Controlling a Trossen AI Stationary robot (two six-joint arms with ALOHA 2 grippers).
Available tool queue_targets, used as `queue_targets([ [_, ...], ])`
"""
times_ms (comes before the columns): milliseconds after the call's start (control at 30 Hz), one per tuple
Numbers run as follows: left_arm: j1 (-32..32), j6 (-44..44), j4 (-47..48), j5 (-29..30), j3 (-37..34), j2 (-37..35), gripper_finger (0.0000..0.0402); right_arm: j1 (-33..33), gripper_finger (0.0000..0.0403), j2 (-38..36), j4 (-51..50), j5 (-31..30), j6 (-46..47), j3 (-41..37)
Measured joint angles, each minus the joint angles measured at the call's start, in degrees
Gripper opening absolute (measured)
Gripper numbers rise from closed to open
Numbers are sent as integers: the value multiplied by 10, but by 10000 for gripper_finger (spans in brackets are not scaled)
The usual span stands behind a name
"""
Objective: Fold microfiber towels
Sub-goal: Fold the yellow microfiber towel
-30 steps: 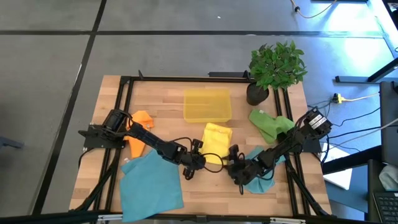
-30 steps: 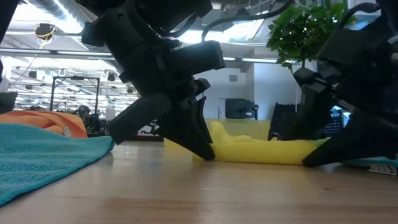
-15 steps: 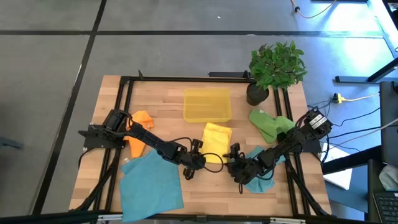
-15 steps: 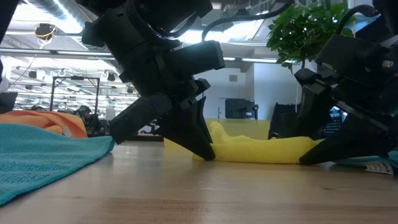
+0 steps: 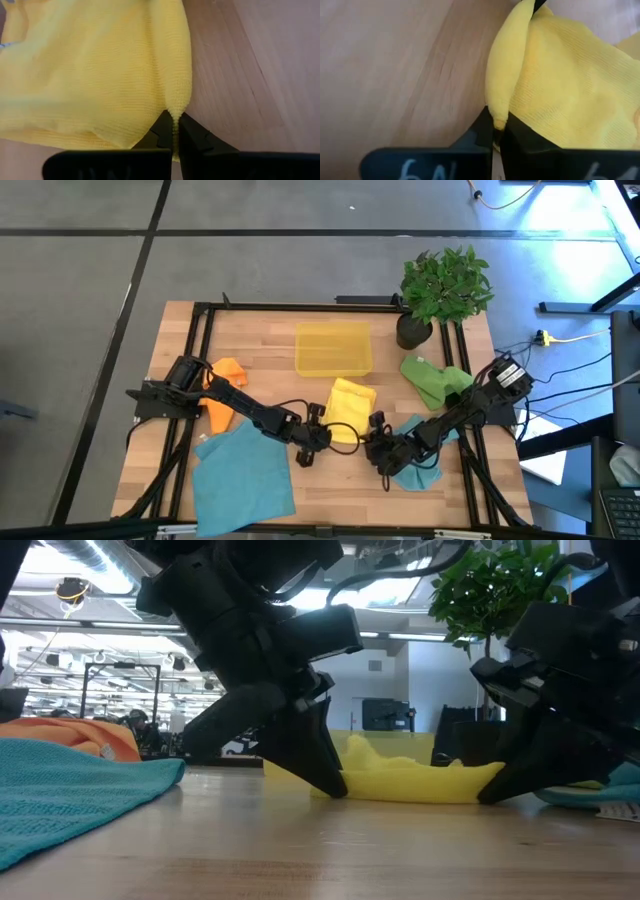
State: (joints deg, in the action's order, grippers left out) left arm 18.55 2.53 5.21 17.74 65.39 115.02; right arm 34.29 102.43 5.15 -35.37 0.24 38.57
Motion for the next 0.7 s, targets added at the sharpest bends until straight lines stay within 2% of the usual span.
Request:
queue_targets([
  [167,17,-42,34,-42,10,-12,0,3,16,3,-10,22,-16,30],
  [567,82,-129,115,-154,94,-14,0,9,11,2,3,235,39,98],
  [700,96,-112,120,-182,131,-17,0,8,10,-1,82,290,23,97],
])
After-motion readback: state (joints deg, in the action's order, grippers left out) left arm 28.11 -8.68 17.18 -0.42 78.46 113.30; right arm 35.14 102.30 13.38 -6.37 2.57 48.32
